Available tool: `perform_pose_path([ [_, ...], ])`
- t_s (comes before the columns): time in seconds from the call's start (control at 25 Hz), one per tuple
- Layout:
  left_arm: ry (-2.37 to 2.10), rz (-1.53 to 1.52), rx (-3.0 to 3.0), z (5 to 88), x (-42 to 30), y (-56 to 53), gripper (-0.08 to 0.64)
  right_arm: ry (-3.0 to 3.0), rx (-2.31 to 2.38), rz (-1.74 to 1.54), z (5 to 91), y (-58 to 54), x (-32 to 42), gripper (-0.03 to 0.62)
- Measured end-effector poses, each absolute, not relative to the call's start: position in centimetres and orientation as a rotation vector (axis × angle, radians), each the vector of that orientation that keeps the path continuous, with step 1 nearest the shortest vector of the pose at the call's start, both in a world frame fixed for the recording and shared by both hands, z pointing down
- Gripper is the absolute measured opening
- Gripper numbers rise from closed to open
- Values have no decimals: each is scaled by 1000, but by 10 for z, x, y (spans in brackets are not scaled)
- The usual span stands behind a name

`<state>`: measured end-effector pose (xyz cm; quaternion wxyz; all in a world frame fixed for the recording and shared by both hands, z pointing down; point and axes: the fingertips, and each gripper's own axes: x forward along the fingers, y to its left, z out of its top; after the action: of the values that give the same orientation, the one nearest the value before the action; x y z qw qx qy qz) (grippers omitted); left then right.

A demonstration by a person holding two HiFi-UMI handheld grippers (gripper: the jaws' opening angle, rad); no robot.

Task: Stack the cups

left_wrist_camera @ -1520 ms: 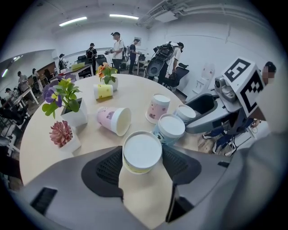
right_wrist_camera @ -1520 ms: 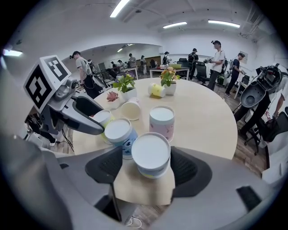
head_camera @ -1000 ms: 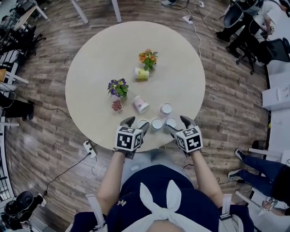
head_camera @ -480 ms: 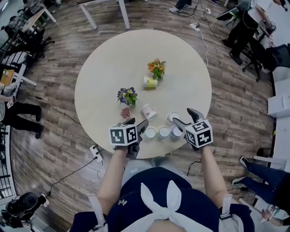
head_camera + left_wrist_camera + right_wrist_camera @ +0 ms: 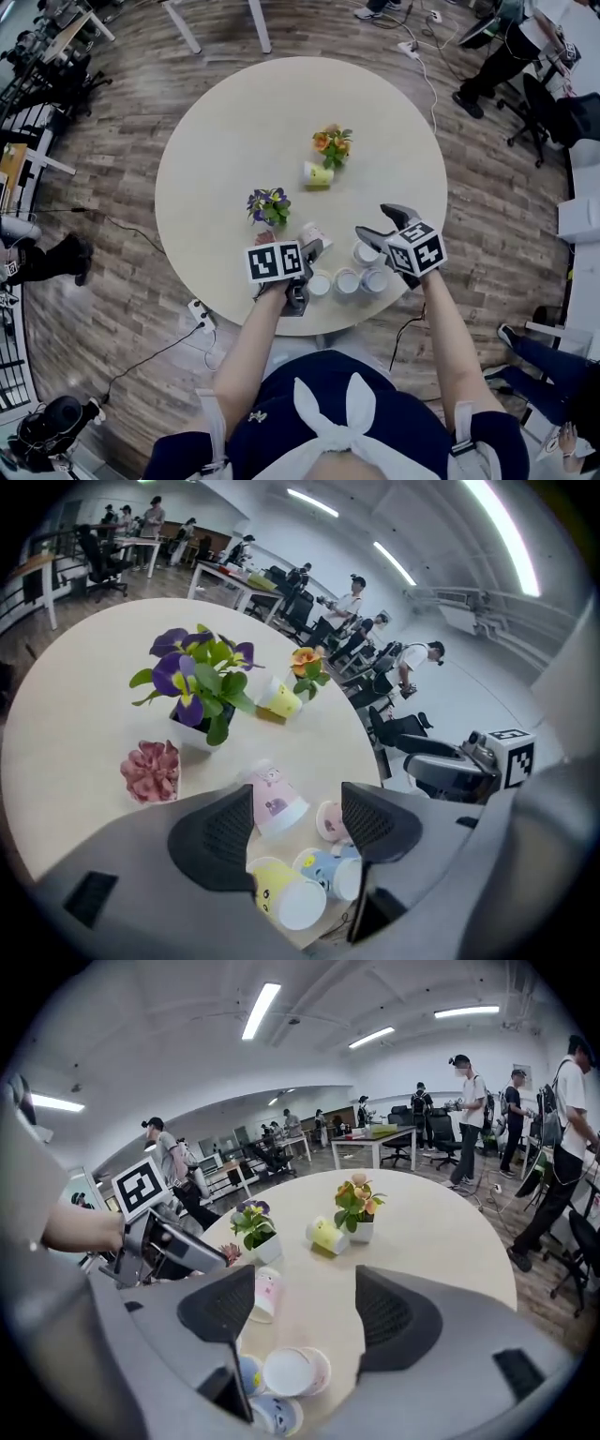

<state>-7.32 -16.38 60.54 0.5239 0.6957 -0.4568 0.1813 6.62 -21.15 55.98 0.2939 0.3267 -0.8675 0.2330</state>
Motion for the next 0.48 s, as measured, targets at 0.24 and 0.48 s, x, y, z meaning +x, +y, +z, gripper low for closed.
perform_pose_path([
  [0.24, -1139, 418, 1521, 638, -78, -184, 295, -2313, 832, 638, 576, -256, 49, 328],
  [0.48, -1116, 460, 1438, 661, -81, -192, 295, -2276, 727, 577, 600, -290, 27, 307],
])
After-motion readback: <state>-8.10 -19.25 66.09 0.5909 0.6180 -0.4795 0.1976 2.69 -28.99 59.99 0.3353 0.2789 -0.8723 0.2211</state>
